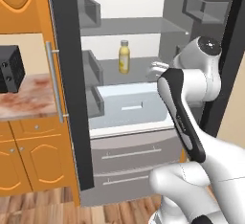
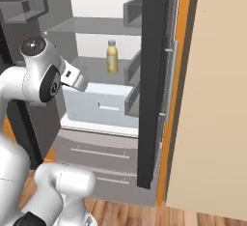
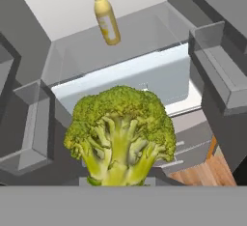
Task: Pick broccoli from the fridge and place it on the plate on the counter.
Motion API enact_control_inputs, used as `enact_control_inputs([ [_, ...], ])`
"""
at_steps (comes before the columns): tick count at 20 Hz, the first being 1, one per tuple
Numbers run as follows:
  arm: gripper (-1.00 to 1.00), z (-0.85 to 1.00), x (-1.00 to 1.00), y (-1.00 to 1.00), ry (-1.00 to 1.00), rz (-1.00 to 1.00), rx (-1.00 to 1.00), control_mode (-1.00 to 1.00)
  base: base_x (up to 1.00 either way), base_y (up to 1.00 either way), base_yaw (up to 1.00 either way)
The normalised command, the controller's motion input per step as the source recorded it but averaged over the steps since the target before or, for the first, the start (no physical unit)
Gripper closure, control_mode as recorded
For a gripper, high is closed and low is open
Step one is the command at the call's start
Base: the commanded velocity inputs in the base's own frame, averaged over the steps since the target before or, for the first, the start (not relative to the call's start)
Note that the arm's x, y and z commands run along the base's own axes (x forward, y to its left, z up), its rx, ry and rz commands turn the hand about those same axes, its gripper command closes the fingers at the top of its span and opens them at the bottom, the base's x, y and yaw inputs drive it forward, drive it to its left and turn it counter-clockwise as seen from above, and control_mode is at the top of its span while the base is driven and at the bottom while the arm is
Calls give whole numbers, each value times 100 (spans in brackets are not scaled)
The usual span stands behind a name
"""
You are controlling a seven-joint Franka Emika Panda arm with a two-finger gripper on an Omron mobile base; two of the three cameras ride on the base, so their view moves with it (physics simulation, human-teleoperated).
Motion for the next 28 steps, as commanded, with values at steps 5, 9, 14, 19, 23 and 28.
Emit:
enact_control_inputs([
  [5, 100, 0, 0, 0, 0, 0, 0, 100, -61, 4, 1],
  [9, 100, 0, 0, 0, 0, 0, 0, 100, -48, 29, 0],
  [14, 100, 0, 0, 0, 0, 0, 0, 100, -42, 44, 0],
  [19, 100, 0, 0, 0, 0, 0, 0, 100, -28, 64, 0],
  [23, 100, 0, 0, 0, 0, 0, 0, 100, -23, 67, 0],
  [28, 100, 0, 0, 0, 0, 0, 0, 100, -20, 63, 0],
])
